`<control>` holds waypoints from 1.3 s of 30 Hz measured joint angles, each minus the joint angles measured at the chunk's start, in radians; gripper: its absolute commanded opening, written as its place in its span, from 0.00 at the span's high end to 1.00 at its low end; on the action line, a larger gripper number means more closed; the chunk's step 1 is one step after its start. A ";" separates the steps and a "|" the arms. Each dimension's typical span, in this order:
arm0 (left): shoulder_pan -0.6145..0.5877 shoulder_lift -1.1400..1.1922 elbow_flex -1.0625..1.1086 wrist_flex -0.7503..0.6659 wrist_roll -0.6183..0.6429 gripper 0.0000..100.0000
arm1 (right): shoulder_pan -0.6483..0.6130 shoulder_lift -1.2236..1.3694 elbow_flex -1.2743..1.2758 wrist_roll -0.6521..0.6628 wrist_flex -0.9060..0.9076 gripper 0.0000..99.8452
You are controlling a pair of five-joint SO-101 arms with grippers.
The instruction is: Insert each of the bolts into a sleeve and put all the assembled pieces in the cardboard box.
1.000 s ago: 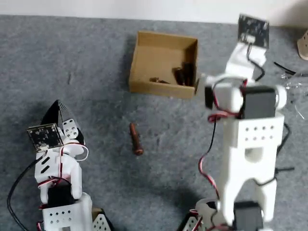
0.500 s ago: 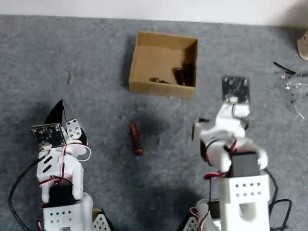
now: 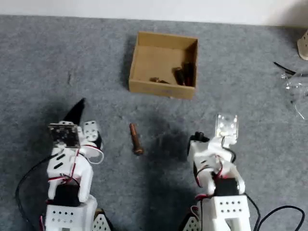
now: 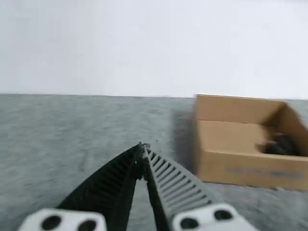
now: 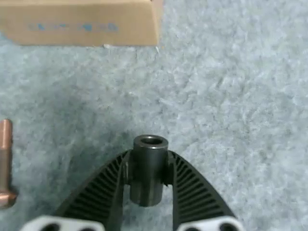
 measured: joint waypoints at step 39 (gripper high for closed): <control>0.370 1.336 -0.769 0.390 0.611 0.75 | 0.005 -0.172 0.123 0.018 -0.098 0.99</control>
